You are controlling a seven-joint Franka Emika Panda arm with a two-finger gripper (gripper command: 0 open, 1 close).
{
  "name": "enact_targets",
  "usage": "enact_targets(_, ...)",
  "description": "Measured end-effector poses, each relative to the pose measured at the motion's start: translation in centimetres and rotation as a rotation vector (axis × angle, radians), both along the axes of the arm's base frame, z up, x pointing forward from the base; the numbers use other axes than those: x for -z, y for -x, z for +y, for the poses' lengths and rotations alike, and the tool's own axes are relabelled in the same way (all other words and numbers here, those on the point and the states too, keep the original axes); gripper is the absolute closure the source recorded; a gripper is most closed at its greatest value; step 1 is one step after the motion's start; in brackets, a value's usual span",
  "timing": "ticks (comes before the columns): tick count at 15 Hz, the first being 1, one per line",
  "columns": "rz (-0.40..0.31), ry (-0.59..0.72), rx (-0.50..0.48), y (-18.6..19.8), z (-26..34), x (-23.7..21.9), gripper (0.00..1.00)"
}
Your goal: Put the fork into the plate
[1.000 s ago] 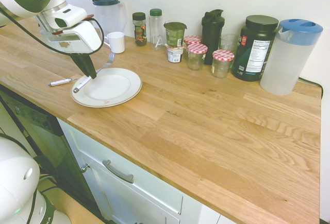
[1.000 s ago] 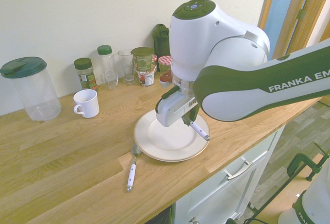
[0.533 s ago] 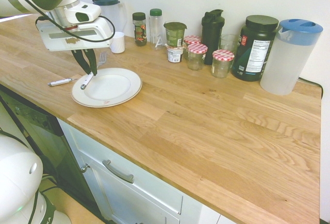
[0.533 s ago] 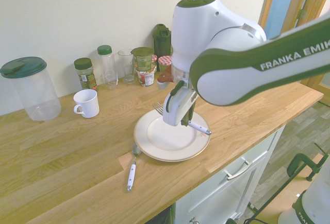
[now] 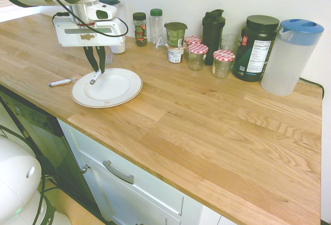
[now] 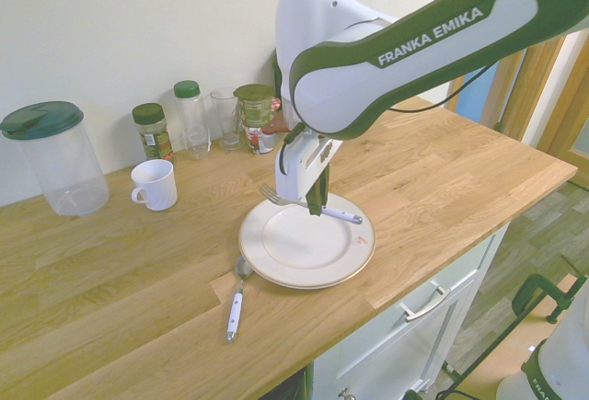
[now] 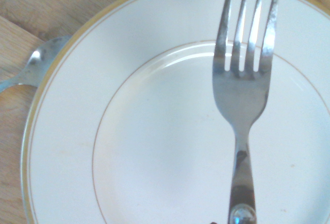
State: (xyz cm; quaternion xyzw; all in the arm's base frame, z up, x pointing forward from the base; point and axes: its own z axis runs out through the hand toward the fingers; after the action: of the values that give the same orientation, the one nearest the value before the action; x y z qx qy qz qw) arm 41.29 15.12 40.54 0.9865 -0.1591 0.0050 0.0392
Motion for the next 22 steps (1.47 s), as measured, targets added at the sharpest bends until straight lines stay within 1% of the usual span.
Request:
enact_targets(2, 0.035, 0.01, -0.007, -0.6, 0.1, 1.6, 1.0)
enact_targets(5, 0.068, 0.023, -0.018, -1.5, 0.3, 2.8, 1.0)
enact_targets(13, 0.134, 0.024, -0.029, -4.6, 0.6, 3.4, 1.0)
enact_targets(22, 0.202, 0.053, -0.047, -6.1, 1.6, 4.7, 1.0)
